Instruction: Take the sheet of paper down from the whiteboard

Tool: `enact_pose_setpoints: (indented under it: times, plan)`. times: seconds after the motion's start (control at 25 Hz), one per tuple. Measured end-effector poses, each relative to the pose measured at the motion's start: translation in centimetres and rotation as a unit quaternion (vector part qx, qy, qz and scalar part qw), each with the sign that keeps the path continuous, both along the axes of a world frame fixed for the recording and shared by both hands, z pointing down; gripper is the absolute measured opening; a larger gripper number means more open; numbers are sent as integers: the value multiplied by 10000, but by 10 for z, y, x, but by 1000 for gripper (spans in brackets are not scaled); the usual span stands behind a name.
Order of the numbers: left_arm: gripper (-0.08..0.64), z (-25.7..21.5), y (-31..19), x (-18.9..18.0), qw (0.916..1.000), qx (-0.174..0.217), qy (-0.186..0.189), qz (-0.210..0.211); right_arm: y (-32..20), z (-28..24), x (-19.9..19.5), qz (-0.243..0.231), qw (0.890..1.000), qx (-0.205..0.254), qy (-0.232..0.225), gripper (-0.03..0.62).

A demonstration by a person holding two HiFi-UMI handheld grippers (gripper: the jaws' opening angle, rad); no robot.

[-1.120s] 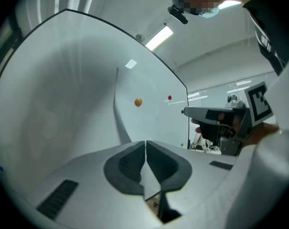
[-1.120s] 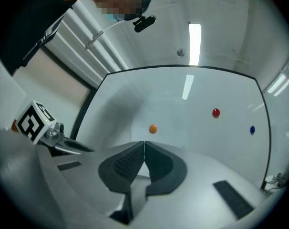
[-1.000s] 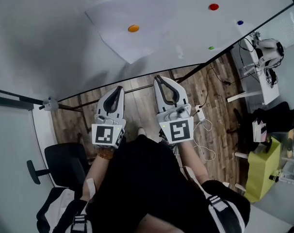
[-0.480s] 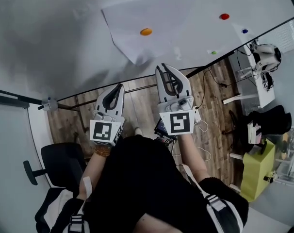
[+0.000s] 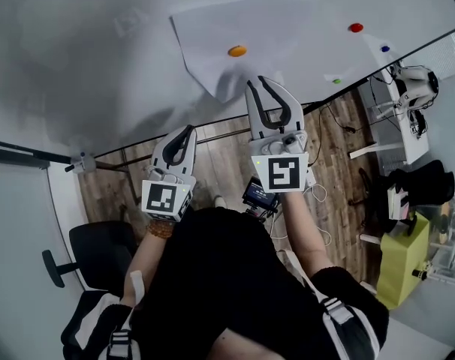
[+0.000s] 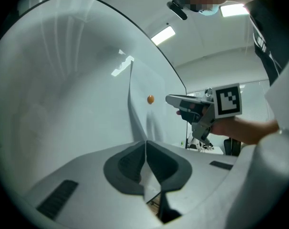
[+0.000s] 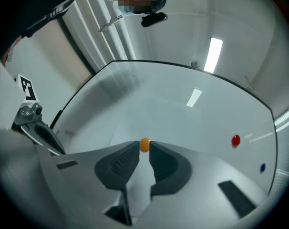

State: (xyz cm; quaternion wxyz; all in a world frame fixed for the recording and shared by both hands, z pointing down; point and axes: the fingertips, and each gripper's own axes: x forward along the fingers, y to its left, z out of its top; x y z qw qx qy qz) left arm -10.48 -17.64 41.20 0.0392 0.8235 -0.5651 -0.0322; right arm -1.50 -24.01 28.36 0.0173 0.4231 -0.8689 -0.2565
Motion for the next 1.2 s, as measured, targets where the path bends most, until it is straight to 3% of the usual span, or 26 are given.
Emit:
enact_pose_setpoints:
  times: [0.44, 0.84, 1.2]
  plan:
    - [14, -1, 6, -2, 10000, 56, -6, -30, -23, -20, -8, 41, 9995, 303, 8, 117]
    - [14, 3, 11, -4, 10000, -7, -6, -88, -34, -11, -29, -14, 9971, 446, 614, 154]
    - [12, 5, 14, -7, 9999, -54, 33, -160, -43, -12, -34, 7, 9972, 508, 542, 161]
